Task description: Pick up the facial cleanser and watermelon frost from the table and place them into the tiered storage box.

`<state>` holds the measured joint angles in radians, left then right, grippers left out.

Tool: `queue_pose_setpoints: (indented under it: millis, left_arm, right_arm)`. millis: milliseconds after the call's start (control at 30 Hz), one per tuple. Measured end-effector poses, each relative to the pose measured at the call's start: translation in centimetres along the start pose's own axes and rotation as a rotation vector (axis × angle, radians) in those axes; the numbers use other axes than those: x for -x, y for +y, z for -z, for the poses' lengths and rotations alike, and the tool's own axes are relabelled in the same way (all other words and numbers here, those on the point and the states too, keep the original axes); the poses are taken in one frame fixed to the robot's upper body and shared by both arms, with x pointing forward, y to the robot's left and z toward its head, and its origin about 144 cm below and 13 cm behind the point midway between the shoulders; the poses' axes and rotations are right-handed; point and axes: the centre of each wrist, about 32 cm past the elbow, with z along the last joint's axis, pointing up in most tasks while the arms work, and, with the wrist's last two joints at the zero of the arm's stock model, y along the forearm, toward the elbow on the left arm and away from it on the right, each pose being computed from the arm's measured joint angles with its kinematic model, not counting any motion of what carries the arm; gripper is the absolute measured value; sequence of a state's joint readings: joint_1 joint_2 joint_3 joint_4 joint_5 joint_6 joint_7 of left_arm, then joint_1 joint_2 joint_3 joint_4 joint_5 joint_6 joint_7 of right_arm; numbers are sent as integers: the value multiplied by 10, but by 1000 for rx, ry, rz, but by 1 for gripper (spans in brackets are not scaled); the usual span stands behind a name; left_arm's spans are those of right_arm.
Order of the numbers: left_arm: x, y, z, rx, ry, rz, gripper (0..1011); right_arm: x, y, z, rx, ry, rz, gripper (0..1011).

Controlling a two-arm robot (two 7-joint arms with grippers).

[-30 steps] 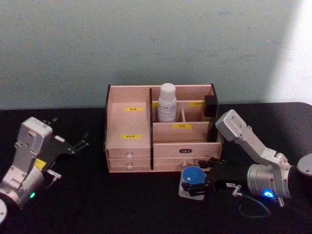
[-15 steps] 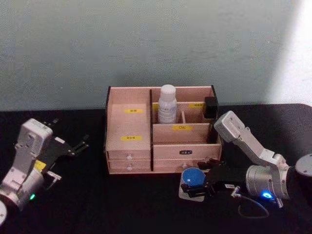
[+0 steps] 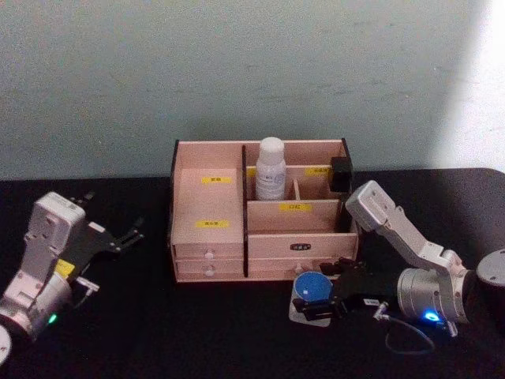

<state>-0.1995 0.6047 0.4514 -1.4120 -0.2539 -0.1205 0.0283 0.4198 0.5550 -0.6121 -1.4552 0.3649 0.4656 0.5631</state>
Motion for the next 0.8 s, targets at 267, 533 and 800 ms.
queue_pose_setpoints:
  millis: [267, 533, 800]
  left_arm:
    - [0, 0, 0, 0, 0, 0, 1002]
    - [0, 0, 0, 0, 0, 0, 1001]
    - [0, 0, 0, 0, 0, 0, 1001]
  right_arm:
    - [0, 0, 0, 0, 0, 1, 981]
    - [0, 0, 0, -1, 1, 1, 789]
    - [0, 0, 0, -1, 1, 1, 715]
